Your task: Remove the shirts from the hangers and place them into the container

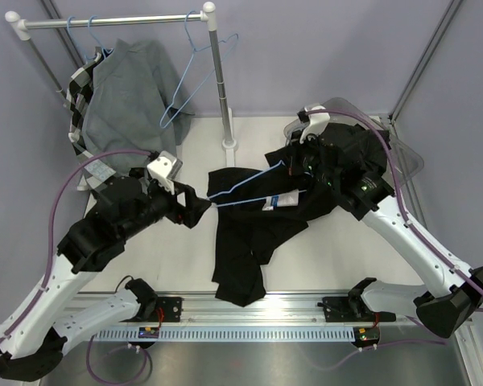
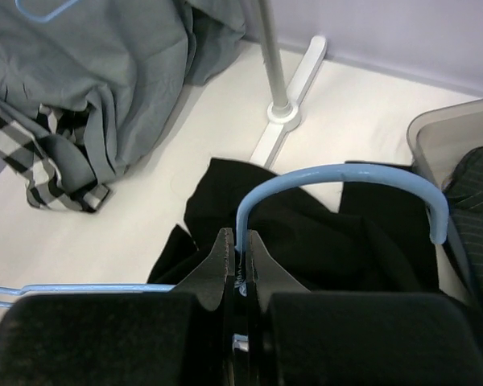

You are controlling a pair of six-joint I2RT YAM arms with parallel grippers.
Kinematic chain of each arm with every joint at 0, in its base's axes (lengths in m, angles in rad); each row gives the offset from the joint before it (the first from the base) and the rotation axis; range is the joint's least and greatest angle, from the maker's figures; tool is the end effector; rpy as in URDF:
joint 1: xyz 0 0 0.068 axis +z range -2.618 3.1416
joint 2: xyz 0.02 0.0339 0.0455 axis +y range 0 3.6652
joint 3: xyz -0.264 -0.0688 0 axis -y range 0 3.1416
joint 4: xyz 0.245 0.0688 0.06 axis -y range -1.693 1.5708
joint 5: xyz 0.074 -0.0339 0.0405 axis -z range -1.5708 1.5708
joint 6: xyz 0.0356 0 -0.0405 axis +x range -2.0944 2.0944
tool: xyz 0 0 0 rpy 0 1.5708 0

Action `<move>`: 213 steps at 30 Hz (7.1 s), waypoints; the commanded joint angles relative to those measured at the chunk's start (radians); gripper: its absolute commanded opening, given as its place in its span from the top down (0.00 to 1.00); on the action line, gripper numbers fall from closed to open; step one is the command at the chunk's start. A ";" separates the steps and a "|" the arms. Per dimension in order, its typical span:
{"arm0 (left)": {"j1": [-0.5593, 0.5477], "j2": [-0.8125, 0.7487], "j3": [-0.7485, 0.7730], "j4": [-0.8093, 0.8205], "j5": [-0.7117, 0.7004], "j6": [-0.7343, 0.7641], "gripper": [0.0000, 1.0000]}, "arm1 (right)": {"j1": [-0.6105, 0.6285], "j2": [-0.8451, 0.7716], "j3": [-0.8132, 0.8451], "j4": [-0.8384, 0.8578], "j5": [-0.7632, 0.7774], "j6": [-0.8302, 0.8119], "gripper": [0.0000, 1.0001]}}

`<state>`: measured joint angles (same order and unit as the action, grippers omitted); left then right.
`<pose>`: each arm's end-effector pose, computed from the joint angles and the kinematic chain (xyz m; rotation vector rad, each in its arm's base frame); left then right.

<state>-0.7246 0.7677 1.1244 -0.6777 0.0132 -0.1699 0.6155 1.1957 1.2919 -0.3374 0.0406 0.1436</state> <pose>0.1065 -0.0949 0.4040 0.5401 1.8634 -0.6168 0.2195 0.1534 0.4162 -0.4017 1.7961 0.4997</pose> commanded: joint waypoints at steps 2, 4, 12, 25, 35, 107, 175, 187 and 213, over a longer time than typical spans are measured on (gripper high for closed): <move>-0.001 0.019 0.089 -0.003 -0.019 0.053 0.18 | 0.047 -0.010 -0.040 0.115 -0.036 -0.027 1.00; -0.001 0.060 0.106 -0.005 0.017 0.064 0.19 | 0.064 0.004 -0.043 0.129 -0.036 -0.033 1.00; -0.001 0.202 0.110 -0.002 0.175 0.070 0.29 | 0.110 0.038 -0.022 0.136 -0.034 -0.062 1.00; -0.001 0.305 0.106 -0.002 0.271 0.058 0.53 | 0.119 0.064 0.029 0.135 -0.030 -0.078 1.00; -0.001 0.280 0.101 -0.002 0.229 0.067 1.00 | 0.119 0.047 0.017 0.143 -0.036 -0.073 0.99; 0.275 0.533 0.721 0.041 -0.327 0.092 1.00 | 0.118 -0.211 -0.445 0.049 0.145 0.154 0.11; 0.352 0.302 0.480 0.058 -0.265 -0.003 0.01 | 0.119 0.172 -0.342 0.064 0.259 0.326 0.00; 0.352 -0.016 -0.032 0.262 -0.413 0.007 0.01 | 0.118 0.586 -0.192 0.055 0.237 0.468 0.01; 0.352 -0.108 -0.126 0.308 -0.449 0.021 0.01 | 0.025 0.173 0.317 -0.175 0.334 0.119 1.00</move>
<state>-0.3771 0.6750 1.0168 -0.4442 -0.4023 -0.1570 0.7048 1.4231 1.4311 -0.4690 0.3126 0.3664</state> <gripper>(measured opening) 0.987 0.034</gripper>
